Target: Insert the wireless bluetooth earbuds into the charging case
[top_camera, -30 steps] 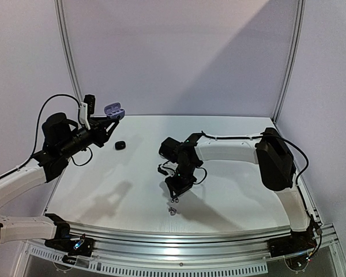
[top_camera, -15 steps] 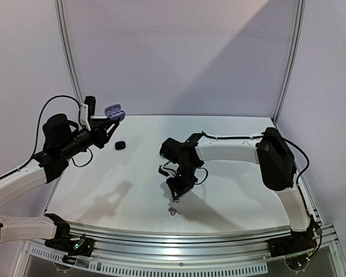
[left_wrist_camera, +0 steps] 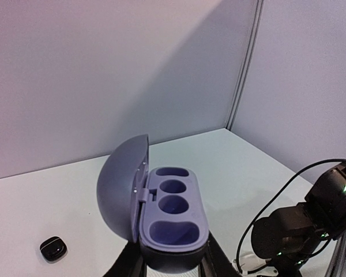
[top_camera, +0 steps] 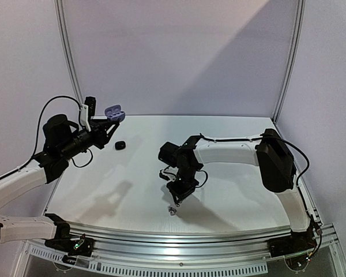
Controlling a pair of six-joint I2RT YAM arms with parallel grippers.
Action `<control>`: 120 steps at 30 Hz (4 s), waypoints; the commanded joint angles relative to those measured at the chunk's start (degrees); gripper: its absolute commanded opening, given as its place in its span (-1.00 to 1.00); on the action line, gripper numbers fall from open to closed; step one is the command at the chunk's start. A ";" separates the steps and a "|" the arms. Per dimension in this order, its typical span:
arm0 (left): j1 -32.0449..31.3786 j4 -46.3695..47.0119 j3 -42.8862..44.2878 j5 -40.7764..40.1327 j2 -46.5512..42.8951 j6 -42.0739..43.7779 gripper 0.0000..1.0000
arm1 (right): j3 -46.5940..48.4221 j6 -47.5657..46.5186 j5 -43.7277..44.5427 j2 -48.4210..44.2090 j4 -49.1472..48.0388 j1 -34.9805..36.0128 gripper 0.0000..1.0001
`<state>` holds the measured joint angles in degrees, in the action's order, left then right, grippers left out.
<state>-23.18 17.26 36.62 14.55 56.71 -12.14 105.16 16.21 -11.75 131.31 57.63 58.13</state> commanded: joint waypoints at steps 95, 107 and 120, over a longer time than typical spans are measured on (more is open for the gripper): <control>-8.20 27.65 4.25 1.62 10.62 4.94 -1.00 | 15.56 -28.06 44.71 -11.63 -56.50 9.03 -0.98; -8.19 29.32 4.16 3.12 10.45 3.25 -1.00 | 14.44 -31.91 44.44 -10.95 -57.10 9.05 -0.98; -7.76 28.84 3.90 1.63 10.09 3.16 -1.00 | 10.45 -31.93 41.24 -13.67 -56.10 9.07 -0.74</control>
<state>-30.85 41.89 39.48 16.08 67.57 -8.86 117.64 -15.49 31.20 119.11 -1.74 66.74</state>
